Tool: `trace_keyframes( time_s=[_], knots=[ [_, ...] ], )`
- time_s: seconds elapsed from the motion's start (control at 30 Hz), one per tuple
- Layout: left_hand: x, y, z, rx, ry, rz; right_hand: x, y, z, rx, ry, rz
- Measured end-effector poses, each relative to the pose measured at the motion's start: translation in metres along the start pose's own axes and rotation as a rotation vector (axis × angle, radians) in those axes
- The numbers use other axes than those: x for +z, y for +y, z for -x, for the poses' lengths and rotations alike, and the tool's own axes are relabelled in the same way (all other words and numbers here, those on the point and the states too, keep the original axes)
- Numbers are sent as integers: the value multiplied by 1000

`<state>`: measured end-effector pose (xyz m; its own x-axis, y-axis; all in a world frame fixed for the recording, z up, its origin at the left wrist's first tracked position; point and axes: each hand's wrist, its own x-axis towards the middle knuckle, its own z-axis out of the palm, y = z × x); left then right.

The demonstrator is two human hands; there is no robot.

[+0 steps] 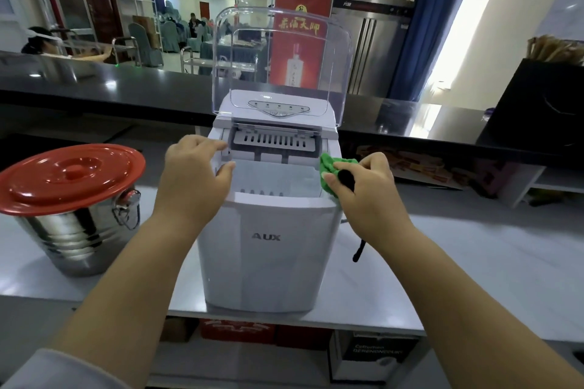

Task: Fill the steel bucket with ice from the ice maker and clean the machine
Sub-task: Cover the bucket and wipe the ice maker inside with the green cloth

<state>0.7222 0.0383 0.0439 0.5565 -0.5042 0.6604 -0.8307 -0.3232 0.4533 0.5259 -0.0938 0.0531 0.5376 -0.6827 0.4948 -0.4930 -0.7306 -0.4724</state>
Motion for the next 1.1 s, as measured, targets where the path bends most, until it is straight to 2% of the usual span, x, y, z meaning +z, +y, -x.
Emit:
trace_keyframes(
  time_s=[0.3, 0.57, 0.93, 1.1],
  knots=[
    [9, -1, -39, -77, -233, 17, 17, -2, -50, 69, -60, 93],
    [19, -6, -55, -86, -311, 19, 23, 3, -76, 142, -47, 13],
    [17, -6, -51, -133, -299, 29, 7, -4, -39, 29, -119, 80],
    [16, -7, -48, -141, -279, 25, 7, -1, -47, 64, -111, 14]
  ],
)
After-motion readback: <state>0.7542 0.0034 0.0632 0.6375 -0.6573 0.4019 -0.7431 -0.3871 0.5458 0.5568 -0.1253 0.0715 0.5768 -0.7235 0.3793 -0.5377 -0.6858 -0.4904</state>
